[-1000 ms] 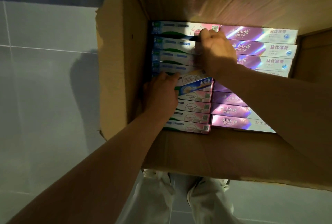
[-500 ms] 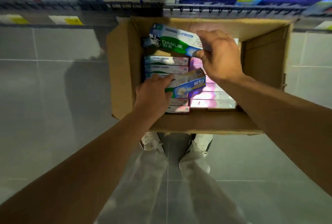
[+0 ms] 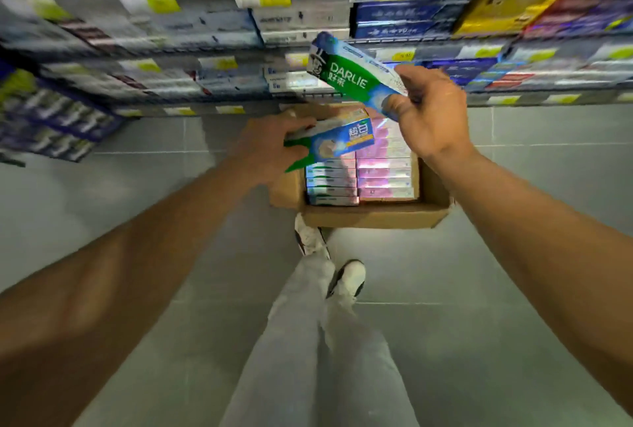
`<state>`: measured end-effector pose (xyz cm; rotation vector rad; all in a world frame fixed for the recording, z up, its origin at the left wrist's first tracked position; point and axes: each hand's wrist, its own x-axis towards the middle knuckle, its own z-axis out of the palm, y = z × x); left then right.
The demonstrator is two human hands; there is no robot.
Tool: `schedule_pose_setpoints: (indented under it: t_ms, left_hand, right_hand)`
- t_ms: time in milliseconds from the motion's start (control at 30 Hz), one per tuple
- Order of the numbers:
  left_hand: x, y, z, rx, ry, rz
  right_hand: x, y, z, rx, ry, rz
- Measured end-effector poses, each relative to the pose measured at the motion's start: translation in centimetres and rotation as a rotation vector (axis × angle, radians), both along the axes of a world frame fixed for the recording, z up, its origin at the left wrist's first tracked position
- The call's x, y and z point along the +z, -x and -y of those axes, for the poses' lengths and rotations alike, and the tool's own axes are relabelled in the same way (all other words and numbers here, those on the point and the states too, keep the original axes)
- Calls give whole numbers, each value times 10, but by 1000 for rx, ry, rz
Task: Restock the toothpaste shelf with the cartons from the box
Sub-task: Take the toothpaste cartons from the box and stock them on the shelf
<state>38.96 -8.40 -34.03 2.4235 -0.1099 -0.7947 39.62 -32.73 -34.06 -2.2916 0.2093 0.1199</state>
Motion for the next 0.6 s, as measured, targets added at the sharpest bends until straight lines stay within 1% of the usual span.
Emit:
schedule_pose_setpoints:
  t_ms: [100, 233, 300, 400, 467, 600]
  left_hand:
    - [70, 11, -16, -47, -13, 95]
    - [163, 34, -28, -53, -57, 176]
    - [202, 46, -34, -36, -38, 211]
    - [256, 62, -44, 14, -23, 257]
    - [288, 71, -48, 5, -7, 305]
    - [343, 82, -53, 14, 30, 378]
  right_hand:
    - [66, 21, -5, 10, -8, 50]
    - [157, 49, -4, 13, 8, 120]
    - [200, 63, -4, 17, 37, 158]
    - [257, 76, -3, 44, 77, 230]
    - [289, 81, -5, 60, 118, 262]
    - [344, 83, -13, 60, 92, 313]
